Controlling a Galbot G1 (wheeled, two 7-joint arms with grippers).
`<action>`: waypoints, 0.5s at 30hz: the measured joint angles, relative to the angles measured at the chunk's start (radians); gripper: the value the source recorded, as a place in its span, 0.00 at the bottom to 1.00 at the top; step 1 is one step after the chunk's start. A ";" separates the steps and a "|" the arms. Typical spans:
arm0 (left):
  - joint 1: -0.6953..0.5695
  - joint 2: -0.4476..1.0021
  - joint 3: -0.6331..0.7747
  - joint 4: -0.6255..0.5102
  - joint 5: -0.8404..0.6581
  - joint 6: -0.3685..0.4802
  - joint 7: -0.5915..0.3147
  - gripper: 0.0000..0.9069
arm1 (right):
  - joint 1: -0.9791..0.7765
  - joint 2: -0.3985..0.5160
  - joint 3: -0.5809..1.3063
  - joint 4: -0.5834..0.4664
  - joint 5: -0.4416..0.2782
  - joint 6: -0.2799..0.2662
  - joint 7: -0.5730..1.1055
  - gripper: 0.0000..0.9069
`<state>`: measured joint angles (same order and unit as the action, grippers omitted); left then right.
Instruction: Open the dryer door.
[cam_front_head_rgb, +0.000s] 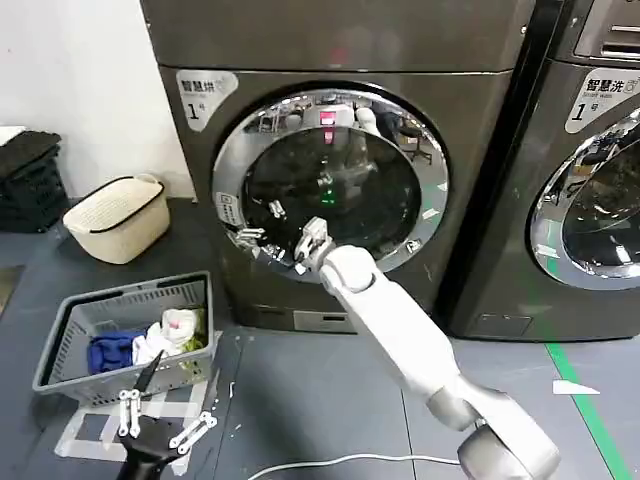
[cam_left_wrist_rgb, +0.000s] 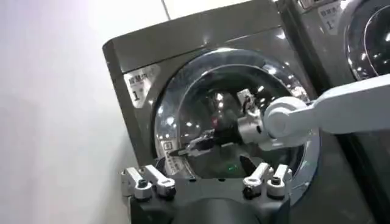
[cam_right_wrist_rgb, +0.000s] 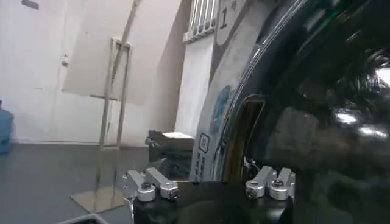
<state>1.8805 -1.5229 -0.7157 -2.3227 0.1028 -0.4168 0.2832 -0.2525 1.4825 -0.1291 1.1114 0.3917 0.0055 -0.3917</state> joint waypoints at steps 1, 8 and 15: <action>0.001 -0.001 0.000 0.000 0.000 0.000 0.000 1.00 | 0.004 0.004 0.000 -0.007 -0.002 0.001 -0.002 1.00; 0.004 -0.006 0.002 -0.001 0.004 -0.004 0.000 1.00 | 0.027 0.021 -0.005 -0.046 -0.005 0.006 -0.025 1.00; 0.006 -0.007 0.002 -0.004 0.005 -0.004 0.000 1.00 | 0.035 0.023 -0.014 -0.056 -0.004 0.005 -0.074 1.00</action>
<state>1.8861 -1.5297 -0.7137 -2.3266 0.1074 -0.4204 0.2829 -0.2173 1.5054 -0.1428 1.0554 0.3873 0.0104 -0.4658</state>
